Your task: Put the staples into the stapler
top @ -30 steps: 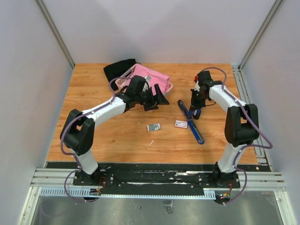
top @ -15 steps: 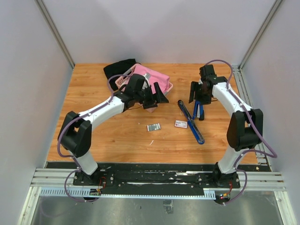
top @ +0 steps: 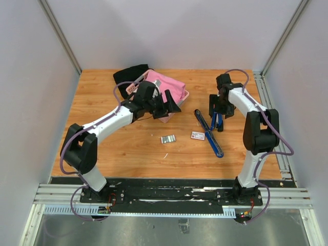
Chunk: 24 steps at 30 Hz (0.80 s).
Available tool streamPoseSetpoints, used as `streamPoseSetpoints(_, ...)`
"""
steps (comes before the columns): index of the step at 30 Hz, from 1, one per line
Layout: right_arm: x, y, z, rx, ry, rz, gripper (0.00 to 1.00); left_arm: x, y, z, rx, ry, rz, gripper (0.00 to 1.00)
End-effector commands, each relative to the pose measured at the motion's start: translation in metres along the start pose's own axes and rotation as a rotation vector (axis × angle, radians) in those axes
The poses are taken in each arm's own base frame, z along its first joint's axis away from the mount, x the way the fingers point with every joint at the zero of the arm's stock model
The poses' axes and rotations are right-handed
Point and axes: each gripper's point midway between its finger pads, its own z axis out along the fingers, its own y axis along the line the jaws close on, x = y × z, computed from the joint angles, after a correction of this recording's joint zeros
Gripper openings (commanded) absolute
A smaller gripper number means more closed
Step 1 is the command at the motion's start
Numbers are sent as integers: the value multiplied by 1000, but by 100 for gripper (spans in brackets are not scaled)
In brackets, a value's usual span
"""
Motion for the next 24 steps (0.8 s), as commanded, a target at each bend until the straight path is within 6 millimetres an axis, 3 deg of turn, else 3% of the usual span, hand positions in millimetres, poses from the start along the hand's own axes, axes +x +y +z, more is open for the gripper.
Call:
streamPoseSetpoints(1, -22, -7, 5, 26, -28, -24, 73, -4, -5, -13, 9, -28, 23, 87)
streamPoseSetpoints(5, -27, -13, 20, 37, 3, -14, 73, -6, -5, -18, 2, -40, 27, 87)
streamPoseSetpoints(13, -37, -6, 43, -14, 37, -31, 63, -5, -2, -25, -16, -45, 32, 87)
streamPoseSetpoints(19, -30, -9, 55, 2, 81, -21, 44, -3, 0, -29, -23, -48, 33, 87)
streamPoseSetpoints(24, -30, -15, 55, 4, 90, 4, 18, -4, -1, -32, -25, -52, 37, 87)
